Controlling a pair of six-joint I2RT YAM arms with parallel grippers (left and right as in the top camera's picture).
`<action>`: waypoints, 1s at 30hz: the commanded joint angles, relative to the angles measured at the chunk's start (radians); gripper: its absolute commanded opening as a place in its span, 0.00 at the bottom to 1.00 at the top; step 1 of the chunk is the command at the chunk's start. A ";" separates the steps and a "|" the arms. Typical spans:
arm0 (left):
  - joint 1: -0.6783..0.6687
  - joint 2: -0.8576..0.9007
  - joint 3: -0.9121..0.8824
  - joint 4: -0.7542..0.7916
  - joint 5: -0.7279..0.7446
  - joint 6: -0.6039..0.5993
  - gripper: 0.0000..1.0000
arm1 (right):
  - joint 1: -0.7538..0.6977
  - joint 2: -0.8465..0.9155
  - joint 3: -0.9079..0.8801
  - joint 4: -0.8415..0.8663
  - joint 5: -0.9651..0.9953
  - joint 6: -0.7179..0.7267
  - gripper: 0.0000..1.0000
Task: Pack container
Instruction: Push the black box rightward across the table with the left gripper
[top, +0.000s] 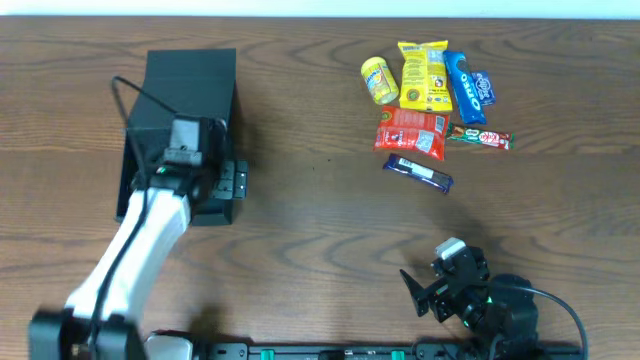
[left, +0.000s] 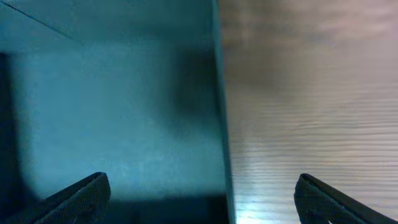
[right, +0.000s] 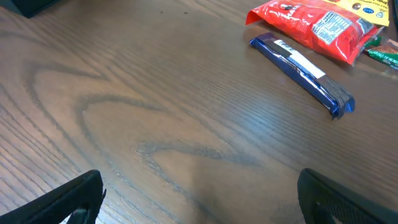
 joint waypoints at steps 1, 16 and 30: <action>-0.001 0.075 0.017 0.030 0.009 0.021 1.00 | -0.002 -0.006 -0.003 -0.002 0.004 0.011 0.99; -0.002 0.132 0.018 0.172 0.269 -0.096 0.06 | -0.002 -0.006 -0.003 -0.002 0.032 0.011 0.99; -0.196 0.190 0.123 0.370 0.188 -0.383 0.06 | -0.002 -0.006 -0.004 -0.002 0.032 0.011 0.99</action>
